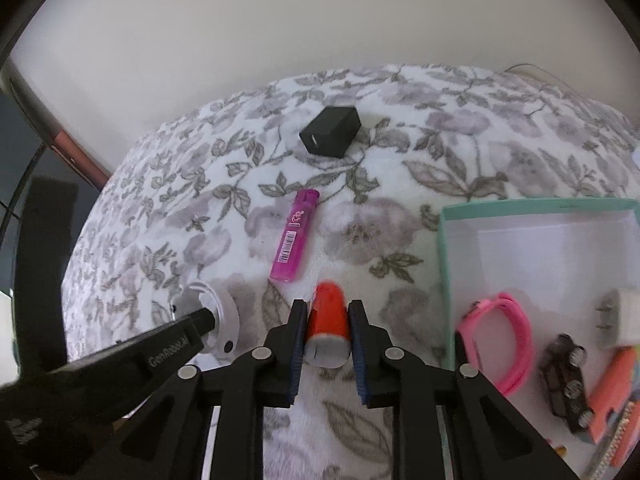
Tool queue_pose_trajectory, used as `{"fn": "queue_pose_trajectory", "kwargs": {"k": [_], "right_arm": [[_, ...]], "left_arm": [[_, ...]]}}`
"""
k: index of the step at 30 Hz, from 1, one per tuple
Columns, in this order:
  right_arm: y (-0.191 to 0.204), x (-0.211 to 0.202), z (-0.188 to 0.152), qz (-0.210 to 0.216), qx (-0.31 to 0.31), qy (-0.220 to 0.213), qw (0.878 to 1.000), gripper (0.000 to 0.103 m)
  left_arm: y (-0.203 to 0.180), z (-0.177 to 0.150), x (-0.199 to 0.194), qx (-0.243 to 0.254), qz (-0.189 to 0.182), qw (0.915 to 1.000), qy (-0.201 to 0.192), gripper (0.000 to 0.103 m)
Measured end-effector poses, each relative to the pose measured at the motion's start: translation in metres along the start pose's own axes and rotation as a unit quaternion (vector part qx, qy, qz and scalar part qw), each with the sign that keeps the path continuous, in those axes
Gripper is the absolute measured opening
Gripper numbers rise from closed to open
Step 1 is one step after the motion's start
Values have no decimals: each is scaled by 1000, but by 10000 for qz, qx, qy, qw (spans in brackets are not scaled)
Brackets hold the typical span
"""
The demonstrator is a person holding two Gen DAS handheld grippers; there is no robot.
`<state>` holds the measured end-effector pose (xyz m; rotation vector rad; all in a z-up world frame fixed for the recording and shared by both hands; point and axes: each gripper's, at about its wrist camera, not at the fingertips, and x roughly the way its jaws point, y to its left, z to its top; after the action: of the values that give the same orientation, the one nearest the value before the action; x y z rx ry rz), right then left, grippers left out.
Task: Organize rigid objects
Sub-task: 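Carry the earbud case to the tray with the left tool while the right tool carries the spray bottle there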
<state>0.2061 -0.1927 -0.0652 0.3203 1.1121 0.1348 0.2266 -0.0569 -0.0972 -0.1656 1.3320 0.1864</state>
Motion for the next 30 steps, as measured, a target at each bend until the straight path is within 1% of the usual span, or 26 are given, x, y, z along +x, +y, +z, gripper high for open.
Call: {"fn": "queue_pose_trajectory", "kwargs": {"k": [6, 9, 12, 13, 16, 17, 21, 26, 30], "right_arm": [[-2, -23, -10, -4, -3, -43, 10000, 22], [-8, -39, -13, 58, 146, -126, 9998, 22], [-15, -62, -14, 106, 261, -344, 9990, 22], [-18, -71, -14, 116, 289, -449, 9985, 22], [-27, -96, -14, 124, 427, -712, 9965, 22], [-31, -105, -14, 117, 489, -796, 9956, 22], [-47, -132, -15, -73, 635, -1083, 9921, 22], [-74, -158, -17, -437, 889, -1326, 9862, 22], [-101, -173, -21, -570, 1239, -1409, 9806, 22]], "left_arm": [[13, -17, -35, -86, 1, 9996, -252, 13], [22, -19, -55, -161, -61, 9991, -382, 13], [24, -23, -77, -205, -163, 9980, -577, 13], [22, -19, -81, -192, -191, 9976, -642, 13], [17, -27, -105, -138, -349, 9951, -911, 13], [14, -31, -115, -102, -446, 9939, -1003, 13], [-3, -38, -136, 82, -619, 9901, -1255, 13], [-32, -55, -146, 440, -835, 9875, -1261, 13], [-55, -72, -149, 674, -1017, 9858, -1151, 13]]}}
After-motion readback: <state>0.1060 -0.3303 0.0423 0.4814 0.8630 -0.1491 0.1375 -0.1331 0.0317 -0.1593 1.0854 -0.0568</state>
